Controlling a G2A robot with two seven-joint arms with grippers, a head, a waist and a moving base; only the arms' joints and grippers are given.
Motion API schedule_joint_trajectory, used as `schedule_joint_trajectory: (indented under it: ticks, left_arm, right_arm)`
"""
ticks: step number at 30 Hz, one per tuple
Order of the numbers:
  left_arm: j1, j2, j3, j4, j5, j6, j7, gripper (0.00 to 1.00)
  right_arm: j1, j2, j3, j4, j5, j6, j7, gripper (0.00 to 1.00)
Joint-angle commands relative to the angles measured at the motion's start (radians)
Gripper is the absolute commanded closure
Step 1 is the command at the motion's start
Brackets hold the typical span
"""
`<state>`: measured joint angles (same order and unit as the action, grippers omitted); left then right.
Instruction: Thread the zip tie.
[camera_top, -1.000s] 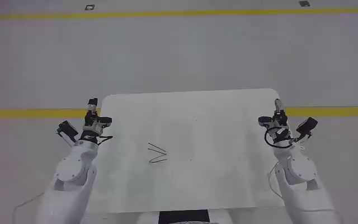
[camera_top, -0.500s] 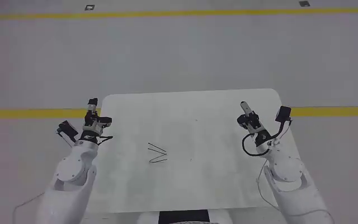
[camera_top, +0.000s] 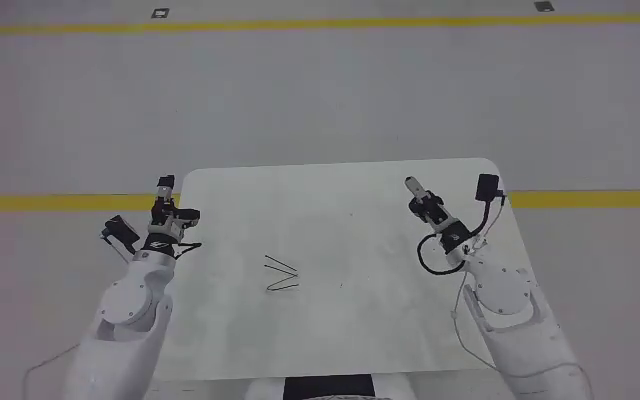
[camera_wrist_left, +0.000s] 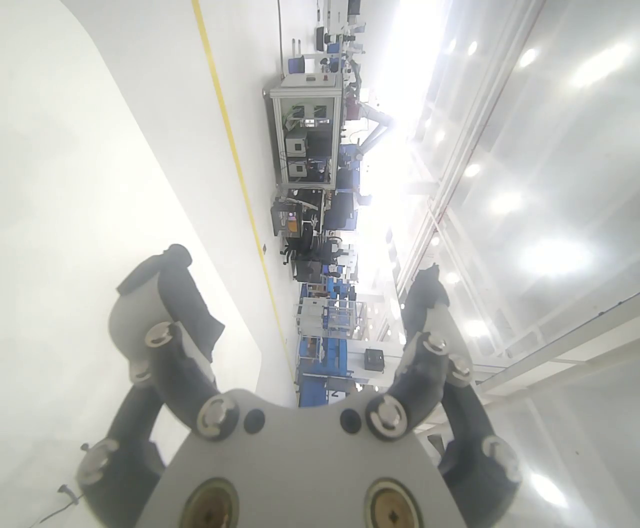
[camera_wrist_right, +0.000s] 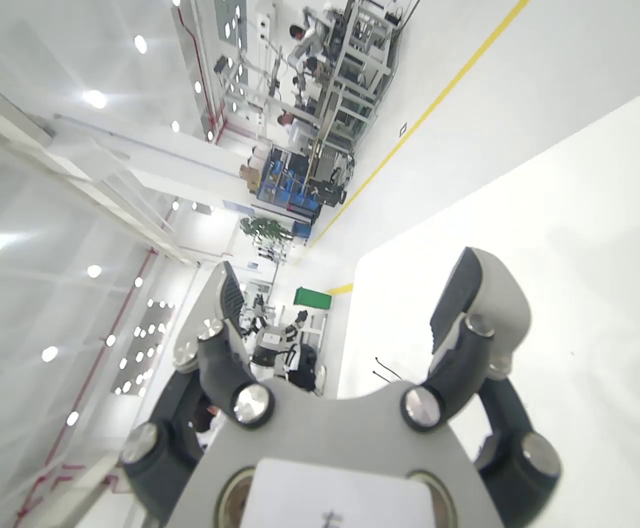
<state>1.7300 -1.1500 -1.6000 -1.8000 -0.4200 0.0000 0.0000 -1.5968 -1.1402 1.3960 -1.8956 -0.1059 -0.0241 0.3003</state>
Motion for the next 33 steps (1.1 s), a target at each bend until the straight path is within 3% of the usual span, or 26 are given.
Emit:
schedule_joint_trajectory:
  ticks: [1, 5, 8, 23, 28, 33]
  left_arm:
    - [0.000, 0.000, 0.000, 0.000, 0.000, 0.000, 0.000, 0.00]
    - [0.000, 0.000, 0.000, 0.000, 0.000, 0.000, 0.000, 0.00]
    - [0.000, 0.000, 0.000, 0.000, 0.000, 0.000, 0.000, 0.00]
    - [0.000, 0.000, 0.000, 0.000, 0.000, 0.000, 0.000, 0.00]
    - [0.000, 0.000, 0.000, 0.000, 0.000, 0.000, 0.000, 0.00]
    - [0.000, 0.000, 0.000, 0.000, 0.000, 0.000, 0.000, 0.00]
  right_arm:
    - [0.046, -0.001, -0.041, 0.012, -0.067, 0.019, 0.043, 0.00]
    - [0.112, -0.005, -0.125, 0.043, -0.204, 0.042, 0.082, 0.00]
    - [0.131, -0.006, -0.175, 0.060, -0.270, 0.026, 0.134, 0.00]
    - [0.143, -0.005, -0.193, 0.043, -0.310, 0.000, 0.171, 0.00]
    - [0.240, -0.016, -0.285, 0.054, -0.397, 0.015, 0.244, 0.00]
    - [0.368, -0.044, -0.424, 0.139, -0.450, 0.043, 0.322, 0.00]
